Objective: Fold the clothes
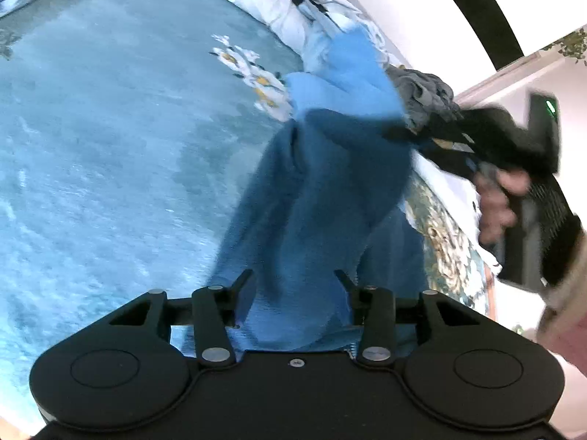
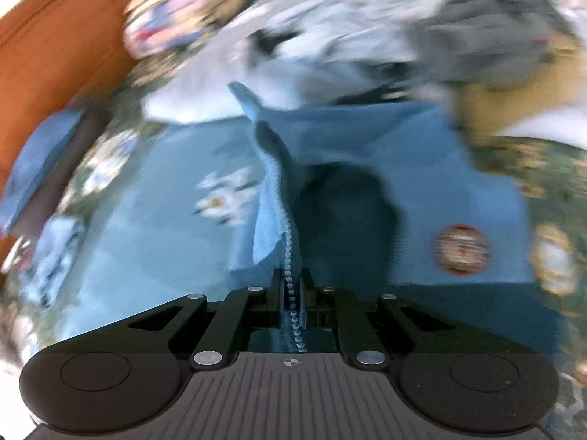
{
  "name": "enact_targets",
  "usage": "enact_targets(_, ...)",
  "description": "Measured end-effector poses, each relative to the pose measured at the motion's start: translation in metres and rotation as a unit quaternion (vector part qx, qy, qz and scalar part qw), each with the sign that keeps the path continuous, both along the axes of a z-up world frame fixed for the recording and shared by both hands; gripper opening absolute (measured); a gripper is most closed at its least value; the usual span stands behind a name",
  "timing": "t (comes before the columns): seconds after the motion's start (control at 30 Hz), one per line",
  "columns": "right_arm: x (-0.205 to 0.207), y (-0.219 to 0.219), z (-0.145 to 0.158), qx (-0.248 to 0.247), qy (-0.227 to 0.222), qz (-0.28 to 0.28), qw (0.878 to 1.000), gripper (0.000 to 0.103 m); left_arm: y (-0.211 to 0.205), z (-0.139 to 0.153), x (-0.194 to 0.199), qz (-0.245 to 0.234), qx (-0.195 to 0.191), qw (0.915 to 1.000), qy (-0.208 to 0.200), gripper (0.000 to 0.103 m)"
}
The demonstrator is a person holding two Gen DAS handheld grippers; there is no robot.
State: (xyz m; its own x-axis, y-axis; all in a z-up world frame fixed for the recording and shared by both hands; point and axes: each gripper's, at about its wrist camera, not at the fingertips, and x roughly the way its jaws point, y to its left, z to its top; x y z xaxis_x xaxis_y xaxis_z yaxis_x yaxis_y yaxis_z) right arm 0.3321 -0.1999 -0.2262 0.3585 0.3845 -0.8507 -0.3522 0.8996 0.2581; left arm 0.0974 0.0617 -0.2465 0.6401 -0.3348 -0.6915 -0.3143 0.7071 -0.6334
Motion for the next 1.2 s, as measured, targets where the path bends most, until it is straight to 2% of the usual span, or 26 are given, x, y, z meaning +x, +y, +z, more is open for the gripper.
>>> enact_targets(0.1,-0.002,-0.028,-0.007,-0.02,0.015,-0.046,0.999,0.006,0.009,-0.003,-0.003,0.016,-0.003,0.9998,0.007,0.043)
enact_targets(0.17,0.0,-0.04,-0.022,-0.036,0.042,-0.074,0.996,0.006,0.016,-0.006,-0.006,0.034,-0.005,0.9993,0.013,0.043)
enact_targets(0.37,0.005,-0.075,-0.065,-0.074,0.118,-0.152,0.979,0.011,0.031,-0.012,-0.02,0.059,0.003,0.9975,0.04,0.044)
enact_targets(0.43,-0.001,-0.076,-0.053,-0.066,0.096,-0.153,0.981,0.017,0.033,-0.013,-0.024,0.053,0.007,0.9975,0.046,0.044)
enact_targets(0.47,-0.004,-0.074,-0.045,-0.066,0.079,-0.146,0.984,0.024,0.033,-0.014,-0.025,0.049,0.008,0.9975,0.05,0.044)
enact_targets(0.57,-0.017,-0.06,-0.015,-0.066,0.022,-0.099,0.993,0.025,0.029,-0.018,-0.028,0.044,-0.001,0.9972,0.061,0.044)
enact_targets(0.63,-0.024,-0.04,0.001,-0.036,-0.005,-0.027,0.999,0.025,0.026,-0.021,-0.03,0.044,-0.019,0.9968,0.064,0.044)
enact_targets(0.67,-0.026,-0.026,0.003,-0.027,-0.003,0.018,0.999,0.026,0.023,-0.023,-0.031,0.046,-0.031,0.9962,0.068,0.044)
enact_targets(0.77,-0.028,0.028,-0.013,-0.03,0.02,0.157,0.987,0.028,0.015,-0.029,-0.032,0.053,-0.06,0.9936,0.08,0.044)
enact_targets(0.87,-0.026,0.071,-0.048,-0.079,0.042,0.246,0.965,0.028,0.007,-0.033,-0.034,0.057,-0.079,0.9914,0.087,0.044)
enact_targets(0.97,-0.019,0.089,-0.076,-0.13,0.045,0.262,0.955,0.03,-0.001,-0.036,-0.039,0.052,-0.082,0.9911,0.091,0.044)
enact_targets(1.07,-0.012,0.088,-0.088,-0.13,0.058,0.262,0.955,0.039,-0.005,-0.043,-0.042,0.057,-0.093,0.9893,0.097,0.044)
enact_targets(1.2,-0.015,0.088,-0.095,-0.123,0.079,0.287,0.947,0.038,-0.008,-0.052,-0.044,0.085,-0.131,0.9846,0.078,0.044)
